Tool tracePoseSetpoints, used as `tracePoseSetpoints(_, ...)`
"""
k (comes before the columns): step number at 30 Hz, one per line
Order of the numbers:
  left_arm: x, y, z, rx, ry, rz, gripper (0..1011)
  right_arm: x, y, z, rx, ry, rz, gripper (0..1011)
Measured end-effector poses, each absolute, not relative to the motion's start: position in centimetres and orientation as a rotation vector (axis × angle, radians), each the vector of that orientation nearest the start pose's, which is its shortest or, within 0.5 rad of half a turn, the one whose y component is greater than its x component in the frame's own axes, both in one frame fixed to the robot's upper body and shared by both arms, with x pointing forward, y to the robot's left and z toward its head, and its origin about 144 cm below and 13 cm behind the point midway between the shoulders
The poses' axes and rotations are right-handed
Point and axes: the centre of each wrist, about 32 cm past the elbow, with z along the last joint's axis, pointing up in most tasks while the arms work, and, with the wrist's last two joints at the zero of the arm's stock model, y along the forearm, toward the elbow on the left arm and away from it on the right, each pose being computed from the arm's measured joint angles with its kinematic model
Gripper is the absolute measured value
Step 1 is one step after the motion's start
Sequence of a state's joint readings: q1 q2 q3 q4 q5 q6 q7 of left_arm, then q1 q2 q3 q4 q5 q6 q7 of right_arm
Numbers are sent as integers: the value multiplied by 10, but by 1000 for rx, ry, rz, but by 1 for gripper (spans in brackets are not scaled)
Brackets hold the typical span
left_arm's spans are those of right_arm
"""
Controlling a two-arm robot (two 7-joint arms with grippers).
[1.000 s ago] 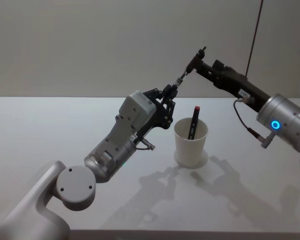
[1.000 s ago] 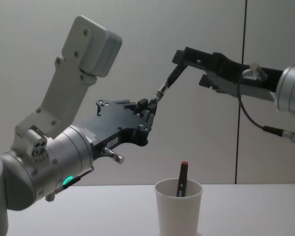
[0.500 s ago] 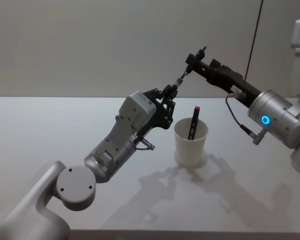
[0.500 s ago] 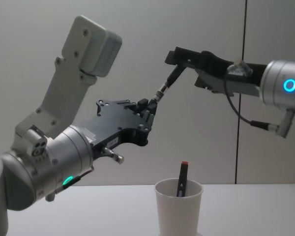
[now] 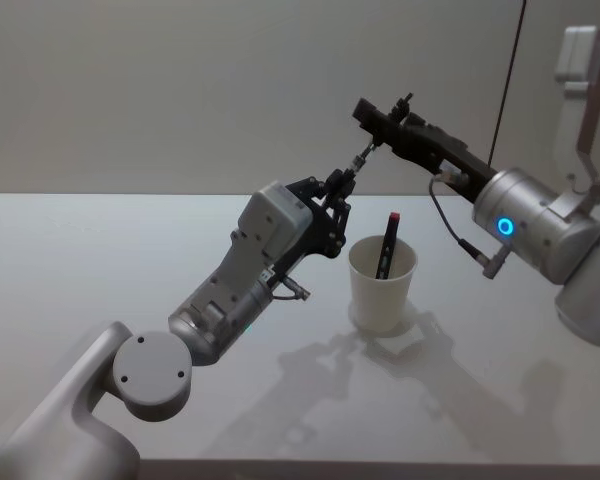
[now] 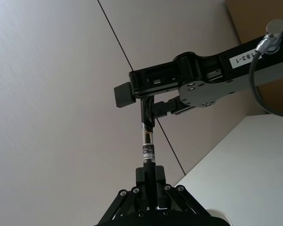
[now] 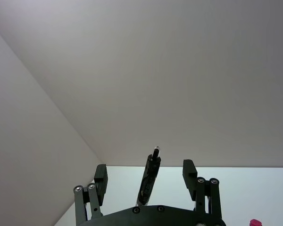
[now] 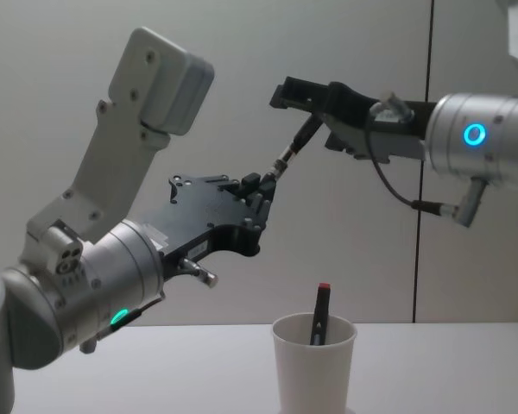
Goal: Place the pen into the pen holder.
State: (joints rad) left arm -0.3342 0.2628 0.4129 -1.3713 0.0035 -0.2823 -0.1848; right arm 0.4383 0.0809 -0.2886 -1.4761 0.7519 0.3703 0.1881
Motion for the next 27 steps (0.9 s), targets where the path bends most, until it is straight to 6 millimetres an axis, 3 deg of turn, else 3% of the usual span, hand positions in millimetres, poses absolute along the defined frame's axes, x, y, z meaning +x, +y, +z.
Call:
tracePoseSetpoints(5,533,196,1178,15,-490,983,126,558,-153,1269,299,452,-886,997)
tracePoseSetpoints(10,533,196,1178,15,-491,982,126,559,-148,1271,288,461,-894,907)
tracePoseSetpoints(27,533,196,1178,15,-490,983,126,557,-138,1274,260,480,-931,386)
